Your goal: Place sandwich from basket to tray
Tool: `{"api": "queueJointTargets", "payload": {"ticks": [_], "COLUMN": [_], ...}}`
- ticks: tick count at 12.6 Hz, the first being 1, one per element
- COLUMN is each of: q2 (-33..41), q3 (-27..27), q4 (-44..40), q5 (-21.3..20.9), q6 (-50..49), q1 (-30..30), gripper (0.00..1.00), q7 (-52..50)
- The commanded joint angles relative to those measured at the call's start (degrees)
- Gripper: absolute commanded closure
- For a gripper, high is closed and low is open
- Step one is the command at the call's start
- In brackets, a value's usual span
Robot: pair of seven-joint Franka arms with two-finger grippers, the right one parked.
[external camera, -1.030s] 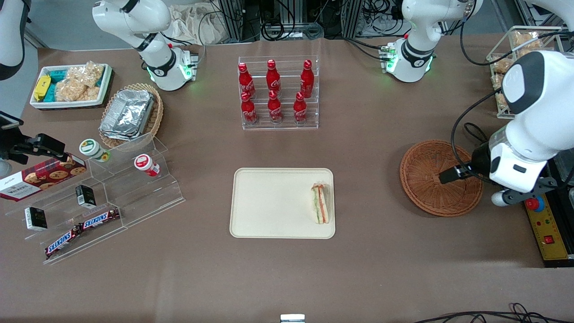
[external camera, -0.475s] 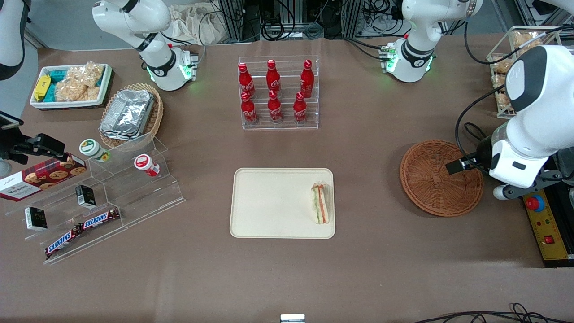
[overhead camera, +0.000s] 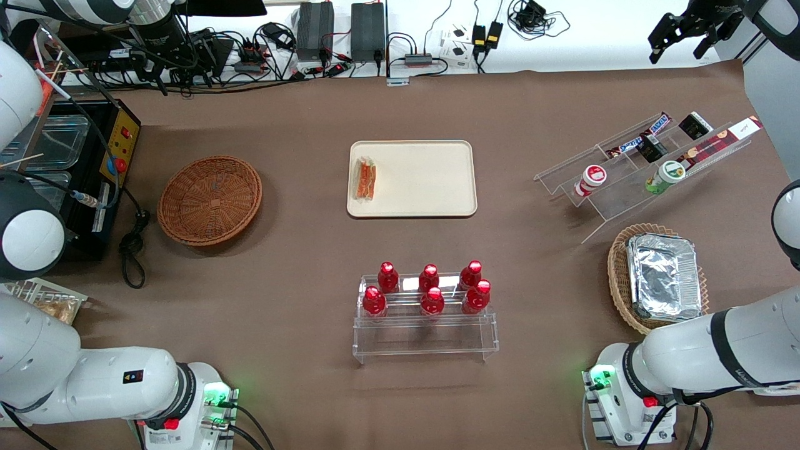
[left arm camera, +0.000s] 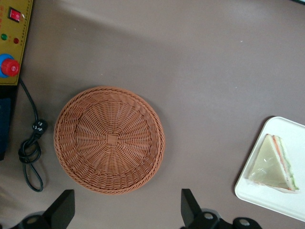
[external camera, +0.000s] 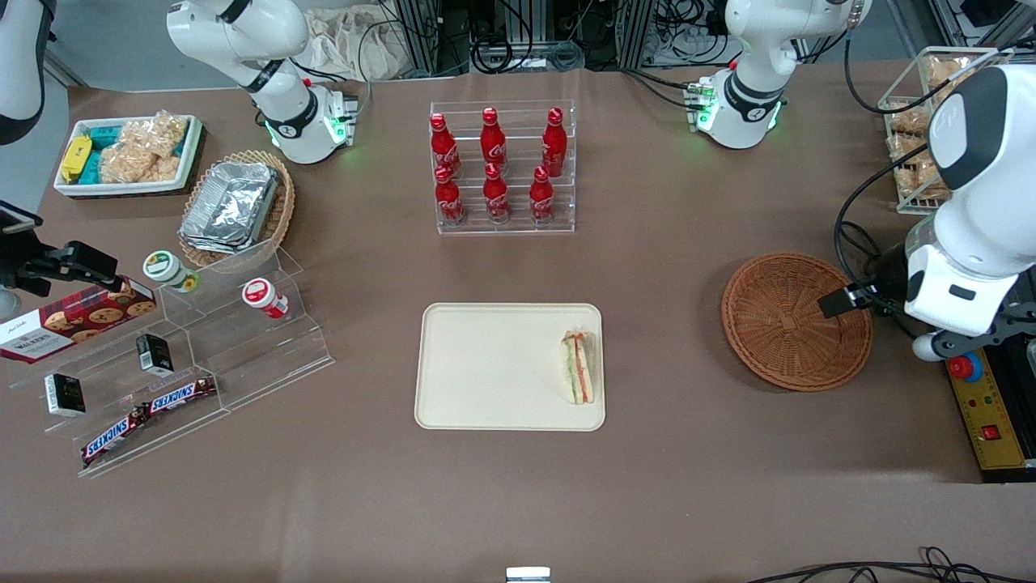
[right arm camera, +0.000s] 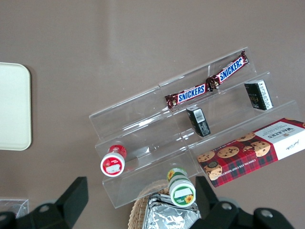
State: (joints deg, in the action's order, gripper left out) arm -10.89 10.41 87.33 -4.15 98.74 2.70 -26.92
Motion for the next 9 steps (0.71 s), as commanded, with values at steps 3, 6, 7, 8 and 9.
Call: {"api": "queueJointTargets", "payload": {"ticks": [3,6,7,8,9], "q2": [-2.3,-2.9,-2.9,-3.0,-3.2], "q3": [-0.2,0.0,0.0,0.1,0.1], "q4": [-5.9,-6.6,-6.7,-7.2,-7.1], "q5": [-0.3,-0.2,0.0,0.1,0.2], "q6": [0.2,0.3,0.3,0.3,0.3], "q1": [0.9,0.7,0.7,0.6,0.5], "gripper": [0.0,0.0,0.0,0.0,0.0], "q7": [-0.7,-0.1,-0.1,-0.1,-0.1]}}
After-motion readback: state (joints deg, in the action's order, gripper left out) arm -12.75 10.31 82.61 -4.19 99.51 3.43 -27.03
